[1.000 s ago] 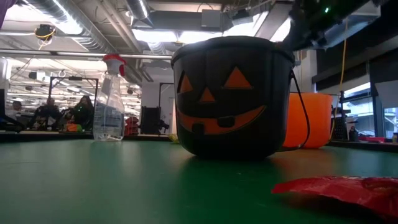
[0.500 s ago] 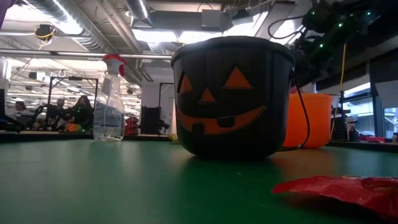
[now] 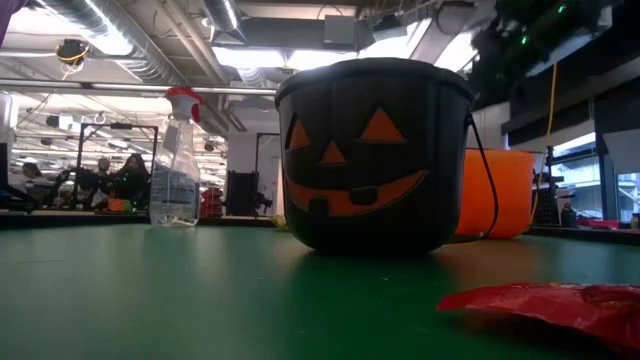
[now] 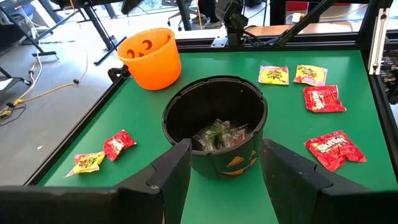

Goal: Sort candy
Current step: Put the yellow candy into the purple bucket

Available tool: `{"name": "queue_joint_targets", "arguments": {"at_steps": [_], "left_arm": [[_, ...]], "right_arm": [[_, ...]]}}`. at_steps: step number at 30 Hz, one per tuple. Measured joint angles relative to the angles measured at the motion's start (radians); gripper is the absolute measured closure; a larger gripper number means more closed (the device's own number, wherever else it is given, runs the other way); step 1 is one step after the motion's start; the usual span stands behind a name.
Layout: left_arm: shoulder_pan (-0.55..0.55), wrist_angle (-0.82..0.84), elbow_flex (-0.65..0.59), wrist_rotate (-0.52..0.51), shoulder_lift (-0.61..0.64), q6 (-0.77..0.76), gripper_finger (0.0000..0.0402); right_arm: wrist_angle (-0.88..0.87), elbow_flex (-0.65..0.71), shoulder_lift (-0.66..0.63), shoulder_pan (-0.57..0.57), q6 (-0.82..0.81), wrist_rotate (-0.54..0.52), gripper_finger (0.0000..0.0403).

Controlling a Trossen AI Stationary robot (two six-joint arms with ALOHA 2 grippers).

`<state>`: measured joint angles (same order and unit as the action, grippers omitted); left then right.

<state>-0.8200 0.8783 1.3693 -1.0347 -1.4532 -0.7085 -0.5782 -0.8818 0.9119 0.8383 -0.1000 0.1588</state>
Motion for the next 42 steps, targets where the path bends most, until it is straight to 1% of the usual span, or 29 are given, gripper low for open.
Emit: {"name": "queue_joint_targets", "arguments": {"at_steps": [3,7,9,11,14,18,21,25,27,29,31,34,38,42], "left_arm": [[0.0,0.0,0.0,0.0,0.0,0.0,0.0223],[0.0,0.0,0.0,0.0,0.0,0.0,0.0223],[0.0,0.0,0.0,0.0,0.0,0.001,0.0223],[0.0,0.0,0.0,0.0,0.0,0.003,0.0223],[0.0,0.0,0.0,0.0,0.0,0.004,0.0223],[0.0,0.0,0.0,0.0,0.0,0.003,0.0223],[0.0,0.0,0.0,0.0,0.0,0.002,0.0223],[0.005,-0.004,0.0,-0.001,0.0,-0.014,0.0223],[0.01,-0.005,0.0,-0.001,0.0,-0.018,0.0223],[0.015,-0.005,0.0,-0.001,0.0,-0.018,0.0223],[0.02,-0.004,0.0,0.004,0.0,-0.018,0.0223],[0.021,-0.005,0.0,0.006,0.0,-0.018,0.0223],[0.021,-0.005,0.0,0.007,0.0,-0.018,0.0223],[0.021,-0.004,0.0,0.007,0.0,-0.018,0.0223]], "right_arm": [[-0.028,-0.05,-0.03,0.0,-0.002,0.122,0.0197],[-0.063,-0.09,-0.092,-0.011,-0.037,0.319,0.0209],[-0.085,-0.09,-0.133,-0.055,-0.063,0.378,0.0216],[-0.12,-0.09,-0.172,-0.125,-0.076,0.382,0.0223],[-0.186,-0.09,-0.23,-0.264,-0.105,0.328,0.0232],[-0.212,-0.09,-0.28,-0.49,-0.196,0.203,0.0236],[-0.206,-0.09,-0.285,-0.681,-0.262,0.094,0.0236],[-0.187,-0.081,-0.237,-0.945,-0.304,-0.113,0.0237],[-0.151,-0.063,-0.193,-1.062,-0.319,-0.193,0.0237],[-0.122,-0.049,-0.128,-1.161,-0.322,-0.244,0.0237],[-0.129,-0.047,-0.057,-1.236,-0.322,-0.27,0.0237],[-0.169,-0.047,0.05,-1.329,-0.326,-0.273,0.0237],[-0.235,-0.047,0.187,-1.432,-0.396,-0.272,0.0237],[-0.298,-0.047,0.326,-1.516,-0.452,-0.233,0.0237]]}}
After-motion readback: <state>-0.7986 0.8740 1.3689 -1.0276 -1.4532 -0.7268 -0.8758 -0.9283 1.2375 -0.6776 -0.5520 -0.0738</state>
